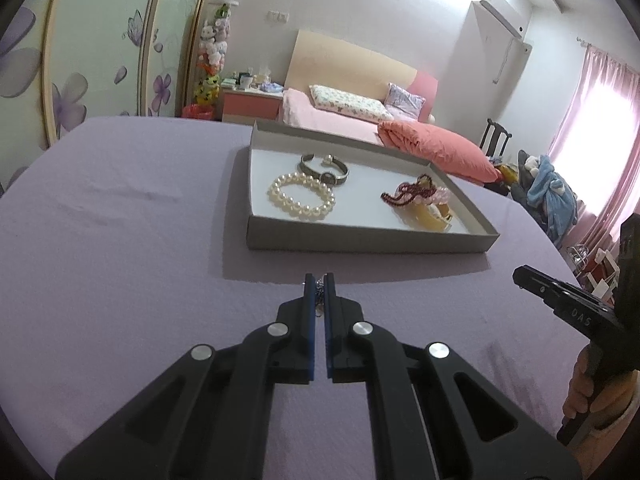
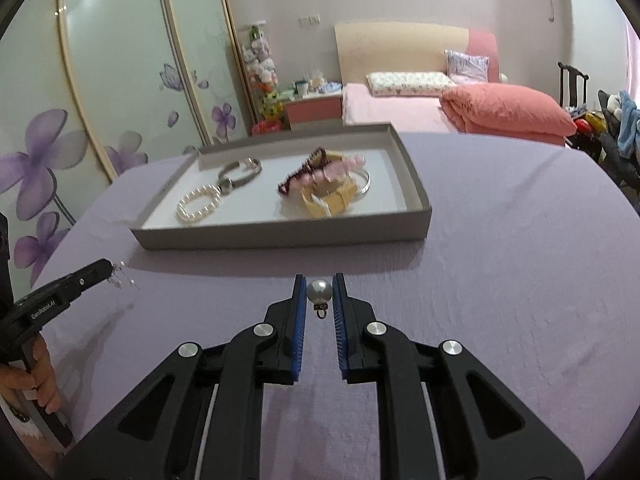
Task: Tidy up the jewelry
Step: 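Carry both earrings into the gray tray and open both tools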
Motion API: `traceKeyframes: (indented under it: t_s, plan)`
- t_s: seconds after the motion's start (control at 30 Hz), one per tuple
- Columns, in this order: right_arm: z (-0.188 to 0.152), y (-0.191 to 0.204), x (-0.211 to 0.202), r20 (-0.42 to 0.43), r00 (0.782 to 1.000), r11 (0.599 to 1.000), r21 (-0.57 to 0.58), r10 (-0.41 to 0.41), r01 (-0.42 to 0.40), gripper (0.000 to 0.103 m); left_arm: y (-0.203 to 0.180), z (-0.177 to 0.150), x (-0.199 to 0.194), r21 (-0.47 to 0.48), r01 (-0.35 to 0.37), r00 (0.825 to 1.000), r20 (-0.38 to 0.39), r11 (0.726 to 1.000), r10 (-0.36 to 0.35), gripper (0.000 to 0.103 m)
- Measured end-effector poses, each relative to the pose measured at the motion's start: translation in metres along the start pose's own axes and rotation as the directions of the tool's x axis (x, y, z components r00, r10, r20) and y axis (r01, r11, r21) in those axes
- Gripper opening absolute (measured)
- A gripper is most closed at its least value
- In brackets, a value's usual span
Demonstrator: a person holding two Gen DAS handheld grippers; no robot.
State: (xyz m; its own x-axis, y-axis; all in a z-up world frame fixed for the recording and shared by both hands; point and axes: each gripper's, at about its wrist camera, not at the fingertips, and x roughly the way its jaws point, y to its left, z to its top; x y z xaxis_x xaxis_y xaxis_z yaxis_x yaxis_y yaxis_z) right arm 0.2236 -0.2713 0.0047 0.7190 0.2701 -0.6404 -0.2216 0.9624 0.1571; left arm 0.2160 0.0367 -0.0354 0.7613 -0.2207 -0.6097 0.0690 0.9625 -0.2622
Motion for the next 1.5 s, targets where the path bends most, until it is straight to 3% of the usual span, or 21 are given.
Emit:
traceKeyframes:
  t_s: [0.23, 0.7, 1.5]
  plan:
    - [0.007, 0.015, -0.025, 0.104, 0.994, 1.000, -0.019, 0.013, -0.011, 0.014, -0.013, 0.004, -0.030, 0.035, -0.010, 0.997, 0.081, 0.999, 0.007, 0.005]
    - [0.011, 0.034, -0.061, 0.224, 0.974, 0.998, -0.060, 0.035, -0.022, 0.014, -0.038, 0.010, -0.072, 0.096, -0.018, 0.980, 0.198, 0.995, -0.001, 0.005]
    - [0.009, 0.039, -0.082, 0.294, 0.955, 0.997, -0.077, 0.049, -0.028, 0.014, -0.059, 0.007, -0.088, 0.138, -0.017, 0.970, 0.241, 0.990, -0.017, 0.005]
